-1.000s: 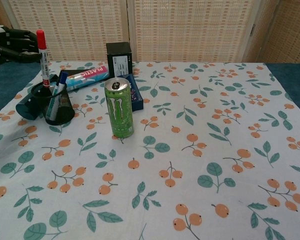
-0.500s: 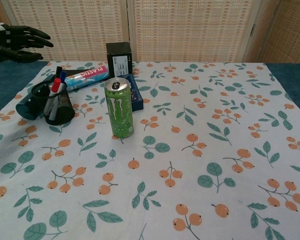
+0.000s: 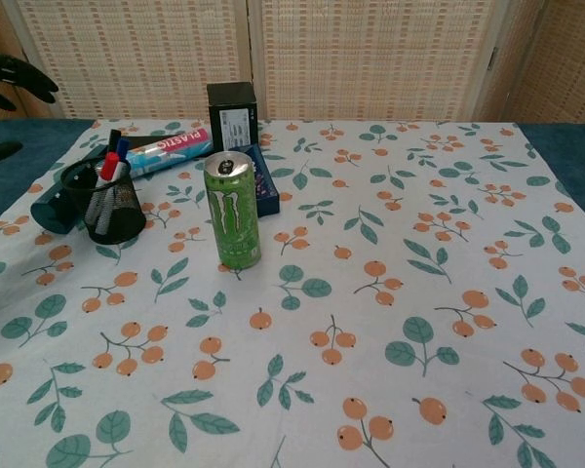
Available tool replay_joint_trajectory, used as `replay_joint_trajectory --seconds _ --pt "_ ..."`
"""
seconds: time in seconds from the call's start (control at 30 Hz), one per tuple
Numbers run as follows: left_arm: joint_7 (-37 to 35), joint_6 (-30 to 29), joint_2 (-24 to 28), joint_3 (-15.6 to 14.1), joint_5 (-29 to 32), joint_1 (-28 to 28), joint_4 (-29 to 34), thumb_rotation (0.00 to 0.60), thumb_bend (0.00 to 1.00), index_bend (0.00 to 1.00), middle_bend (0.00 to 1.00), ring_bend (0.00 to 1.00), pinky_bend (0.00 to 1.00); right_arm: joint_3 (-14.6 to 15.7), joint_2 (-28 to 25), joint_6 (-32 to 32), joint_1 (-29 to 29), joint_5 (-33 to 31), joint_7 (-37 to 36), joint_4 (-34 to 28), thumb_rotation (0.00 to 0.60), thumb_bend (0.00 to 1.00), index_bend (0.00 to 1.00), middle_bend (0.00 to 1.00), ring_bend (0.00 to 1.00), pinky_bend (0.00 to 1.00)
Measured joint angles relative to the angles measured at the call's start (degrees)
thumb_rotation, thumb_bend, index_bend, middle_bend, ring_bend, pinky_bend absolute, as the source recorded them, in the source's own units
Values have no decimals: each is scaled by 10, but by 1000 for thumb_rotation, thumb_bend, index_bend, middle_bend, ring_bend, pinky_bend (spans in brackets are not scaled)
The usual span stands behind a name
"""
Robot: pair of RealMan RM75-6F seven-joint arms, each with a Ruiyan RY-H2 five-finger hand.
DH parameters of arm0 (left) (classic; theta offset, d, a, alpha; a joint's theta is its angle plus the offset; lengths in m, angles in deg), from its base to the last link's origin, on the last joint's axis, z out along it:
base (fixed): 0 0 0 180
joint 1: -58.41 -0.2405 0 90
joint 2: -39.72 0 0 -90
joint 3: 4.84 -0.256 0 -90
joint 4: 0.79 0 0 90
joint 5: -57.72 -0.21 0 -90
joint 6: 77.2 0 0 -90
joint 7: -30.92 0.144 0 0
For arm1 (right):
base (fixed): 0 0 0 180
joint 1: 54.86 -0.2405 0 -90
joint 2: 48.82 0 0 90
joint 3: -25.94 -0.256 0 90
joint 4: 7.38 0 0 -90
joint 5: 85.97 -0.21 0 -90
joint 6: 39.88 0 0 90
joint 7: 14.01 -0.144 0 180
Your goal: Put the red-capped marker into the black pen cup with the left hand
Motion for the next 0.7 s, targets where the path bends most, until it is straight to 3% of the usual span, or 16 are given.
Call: replay_joint_trajectory --seconds 0.13,0.3,0.53,0.7 --pt "117 -98 21 -45 -29 -61 25 600 358 208 140 82 152 2 0 1 -1 5 0 -1 600 44 231 130 142 145" --pt "147 -149 43 -89 -29 -131 10 600 358 186 94 53 141 4 1 2 -2 9 3 -3 600 44 231 130 142 145" --pt "117 -151 32 -93 3 -159 -74 600 359 156 87 48 142 5 2 5 -3 10 7 -5 600 43 231 130 142 145" --pt "113 -150 24 -85 14 -169 -93 600 358 156 84 45 141 4 4 7 -5 10 11 -5 600 44 231 130 142 145"
